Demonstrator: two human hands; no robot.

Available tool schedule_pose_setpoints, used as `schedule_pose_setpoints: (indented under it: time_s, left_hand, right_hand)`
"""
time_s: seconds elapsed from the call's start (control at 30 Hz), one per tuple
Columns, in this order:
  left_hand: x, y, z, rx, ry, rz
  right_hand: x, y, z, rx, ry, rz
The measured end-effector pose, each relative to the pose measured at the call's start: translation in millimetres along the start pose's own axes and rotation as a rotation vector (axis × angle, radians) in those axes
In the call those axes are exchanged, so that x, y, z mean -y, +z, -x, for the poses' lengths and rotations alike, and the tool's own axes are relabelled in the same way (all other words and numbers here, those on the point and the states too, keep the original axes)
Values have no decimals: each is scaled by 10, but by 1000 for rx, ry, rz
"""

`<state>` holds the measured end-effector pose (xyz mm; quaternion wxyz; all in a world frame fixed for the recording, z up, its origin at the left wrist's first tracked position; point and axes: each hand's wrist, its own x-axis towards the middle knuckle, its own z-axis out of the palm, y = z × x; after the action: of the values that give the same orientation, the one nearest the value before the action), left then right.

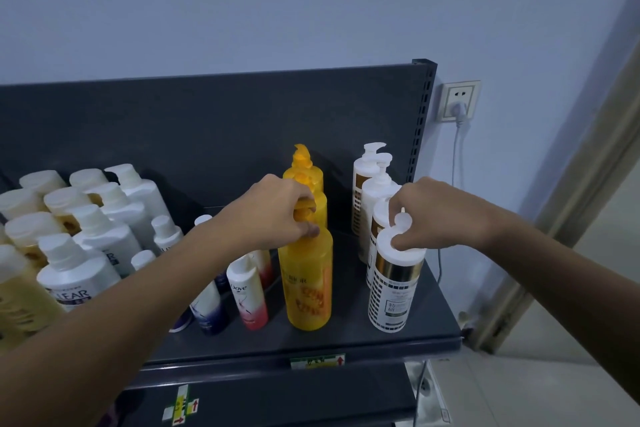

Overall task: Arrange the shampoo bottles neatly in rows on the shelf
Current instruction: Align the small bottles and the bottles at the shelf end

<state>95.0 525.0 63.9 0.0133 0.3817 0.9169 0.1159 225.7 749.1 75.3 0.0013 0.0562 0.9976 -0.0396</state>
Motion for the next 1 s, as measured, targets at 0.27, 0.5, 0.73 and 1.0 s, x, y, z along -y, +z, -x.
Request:
schedule_pose_setpoints:
  time_s: [0.27, 0.5, 0.73, 1.0]
  left_hand:
    - [28, -169, -119, -166, -53, 62]
    - [134, -181, -621, -61, -108, 9]
    - [210, -48, -745, -66, -62, 2]
    - [229, -63, -762, -47, -25, -45]
  right_hand:
    - [-58, -326, -280, -156, 79, 38]
    - [-102, -177, -595, 100, 154, 12]
    - [-183, -20, -619, -86, 144, -30]
    - [-227, 38, -651, -139, 147, -103]
